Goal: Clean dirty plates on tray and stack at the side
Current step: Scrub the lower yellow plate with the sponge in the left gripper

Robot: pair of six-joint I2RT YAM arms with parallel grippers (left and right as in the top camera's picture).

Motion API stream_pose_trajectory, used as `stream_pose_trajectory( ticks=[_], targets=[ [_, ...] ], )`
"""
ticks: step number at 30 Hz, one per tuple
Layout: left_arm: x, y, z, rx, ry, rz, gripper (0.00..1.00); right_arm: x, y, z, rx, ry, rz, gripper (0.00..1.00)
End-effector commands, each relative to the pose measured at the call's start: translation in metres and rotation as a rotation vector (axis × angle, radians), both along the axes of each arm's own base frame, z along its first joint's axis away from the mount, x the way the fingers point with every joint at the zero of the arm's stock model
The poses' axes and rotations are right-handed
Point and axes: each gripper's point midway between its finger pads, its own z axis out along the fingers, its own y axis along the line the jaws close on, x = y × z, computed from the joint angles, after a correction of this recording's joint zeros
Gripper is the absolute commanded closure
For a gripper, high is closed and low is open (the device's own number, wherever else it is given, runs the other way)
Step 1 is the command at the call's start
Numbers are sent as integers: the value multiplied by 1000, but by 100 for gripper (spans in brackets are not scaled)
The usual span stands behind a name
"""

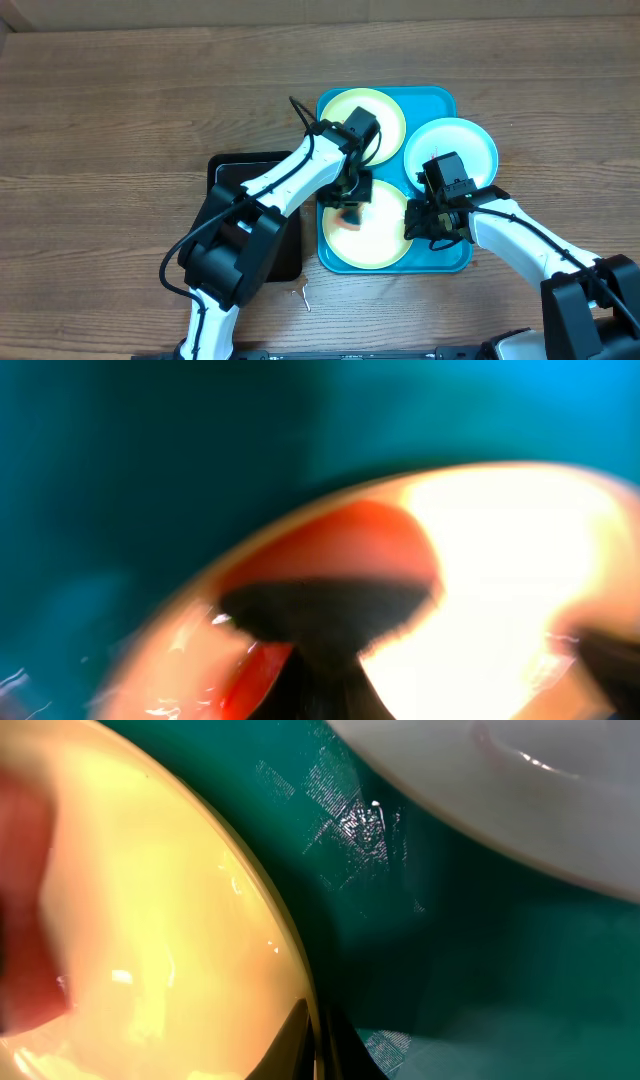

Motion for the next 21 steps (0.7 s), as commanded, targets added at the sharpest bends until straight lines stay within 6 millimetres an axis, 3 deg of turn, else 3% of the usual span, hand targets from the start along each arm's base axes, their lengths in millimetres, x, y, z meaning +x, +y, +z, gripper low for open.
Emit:
stream_pose_trajectory(
  ticks=[1, 4, 8, 16, 21],
  targets=[
    [-20, -50, 14, -241, 76, -125, 96, -6, -8, -11, -51, 29, -2, 96],
    [-29, -55, 15, -251, 102, -139, 96, -6, -8, -11, -51, 30, -2, 96],
    [-38, -46, 13, -211, 139, -133, 96, -6, -8, -11, -51, 30, -2, 96],
    [-40, 18, -3, 135, 136, -36, 96, -7, -8, -11, -52, 31, -2, 96],
    [-30, 33, -3, 197, 105, 1, 96, -7, -8, -11, -52, 31, -2, 96]
  ],
)
